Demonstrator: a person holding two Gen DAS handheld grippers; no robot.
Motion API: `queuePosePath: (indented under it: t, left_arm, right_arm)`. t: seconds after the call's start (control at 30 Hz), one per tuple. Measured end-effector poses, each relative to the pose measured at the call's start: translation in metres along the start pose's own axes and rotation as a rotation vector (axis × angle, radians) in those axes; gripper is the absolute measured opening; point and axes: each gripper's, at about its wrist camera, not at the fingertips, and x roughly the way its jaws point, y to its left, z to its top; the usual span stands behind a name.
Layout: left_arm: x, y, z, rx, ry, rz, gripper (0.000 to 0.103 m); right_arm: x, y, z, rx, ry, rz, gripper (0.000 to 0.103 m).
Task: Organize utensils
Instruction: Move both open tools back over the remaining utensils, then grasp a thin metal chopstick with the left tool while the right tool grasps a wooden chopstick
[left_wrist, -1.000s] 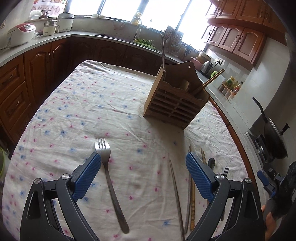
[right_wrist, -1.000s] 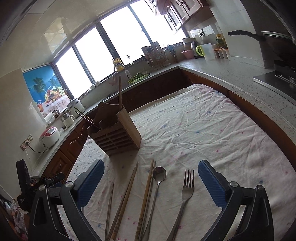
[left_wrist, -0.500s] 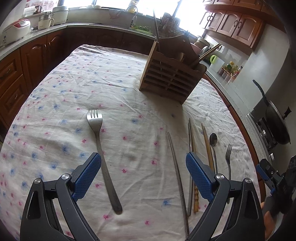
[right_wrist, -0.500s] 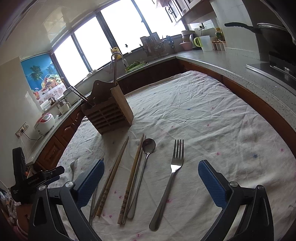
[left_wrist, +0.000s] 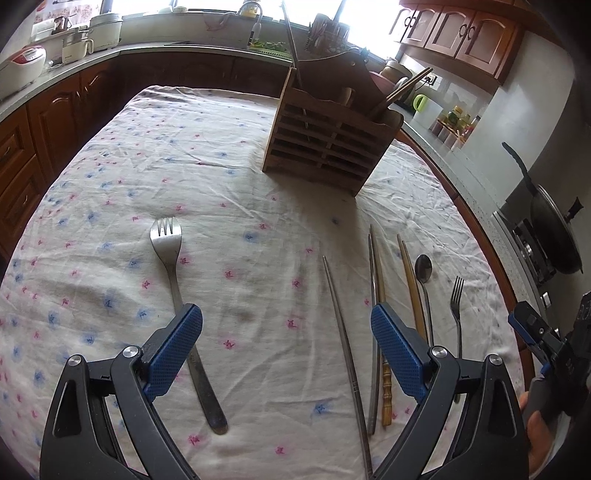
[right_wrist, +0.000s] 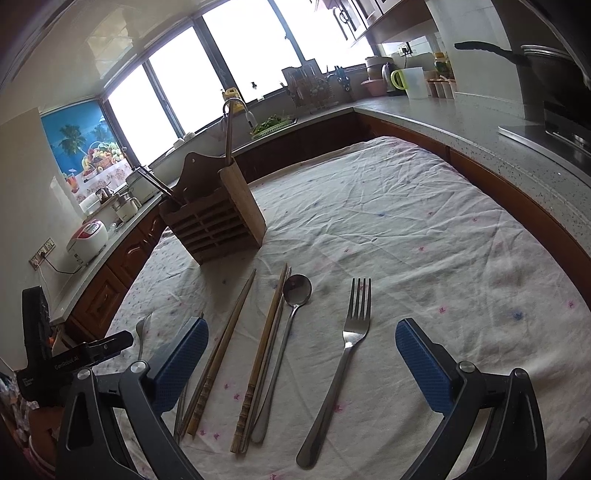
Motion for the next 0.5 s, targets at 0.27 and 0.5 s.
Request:
queuePosePath:
  t: [0.27, 0.5]
  left_arm:
    - [0.008, -0.013, 0.008, 0.051, 0.006, -0.01, 0.094]
    - [0.02, -0.02, 0.016, 0.08, 0.042, -0.04, 0.075]
  right_arm:
    - [0.012, 0.01, 0.009, -0.034, 0.006, 0.008, 0.102]
    - [0.029, 0.019, 0.017, -0.059, 0.033, 0.018, 0.073]
